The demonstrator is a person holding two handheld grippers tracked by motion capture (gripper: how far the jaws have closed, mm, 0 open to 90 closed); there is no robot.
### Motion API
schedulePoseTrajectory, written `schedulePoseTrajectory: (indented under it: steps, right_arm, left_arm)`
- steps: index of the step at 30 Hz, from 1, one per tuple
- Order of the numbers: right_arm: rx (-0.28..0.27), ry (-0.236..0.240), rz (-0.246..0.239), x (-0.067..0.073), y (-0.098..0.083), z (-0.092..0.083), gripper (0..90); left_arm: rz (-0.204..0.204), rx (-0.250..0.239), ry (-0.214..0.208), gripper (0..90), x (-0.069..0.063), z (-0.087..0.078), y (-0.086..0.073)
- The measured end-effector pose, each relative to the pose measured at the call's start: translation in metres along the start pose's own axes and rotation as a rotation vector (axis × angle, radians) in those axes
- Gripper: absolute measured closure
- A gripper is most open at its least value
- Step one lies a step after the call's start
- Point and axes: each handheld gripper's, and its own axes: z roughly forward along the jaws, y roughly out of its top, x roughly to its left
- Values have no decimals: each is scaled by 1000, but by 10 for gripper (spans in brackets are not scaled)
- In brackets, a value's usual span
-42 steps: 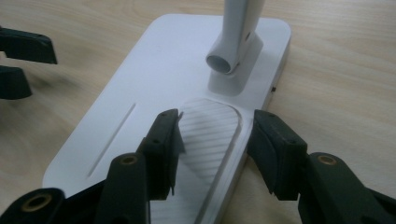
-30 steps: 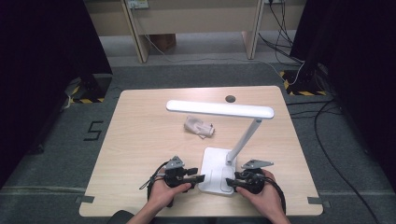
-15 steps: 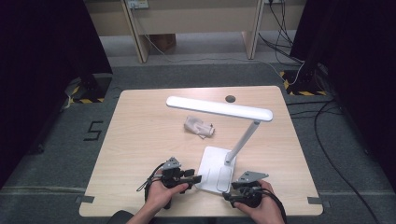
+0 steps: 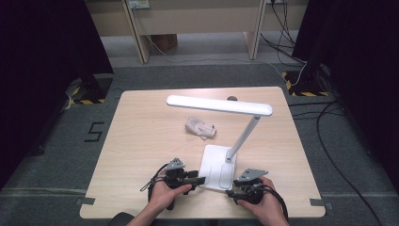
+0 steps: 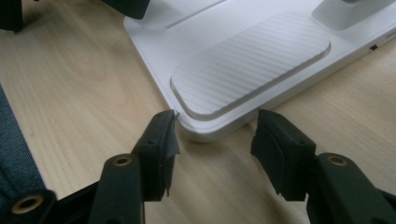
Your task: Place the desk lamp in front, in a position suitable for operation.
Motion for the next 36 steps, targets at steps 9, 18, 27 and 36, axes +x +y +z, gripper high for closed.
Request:
schedulePoseTrajectory:
  steps: [9, 18, 27, 36]
  right_arm:
    - [-4, -3, -4, -8, 6, 5, 490]
    - [-28, -13, 5, -17, 5, 5, 482]
    - [-64, -33, 34, -21, 4, -5, 462]
    - [-90, -41, 48, -22, 6, -9, 454]
  left_arm:
    - [-19, 1, 11, 487, 5, 7, 7]
    - [8, 7, 15, 492, 1, 10, 8]
    - [167, -115, 243, 436, 35, -16, 72]
    - [87, -82, 352, 376, 103, 18, 144]
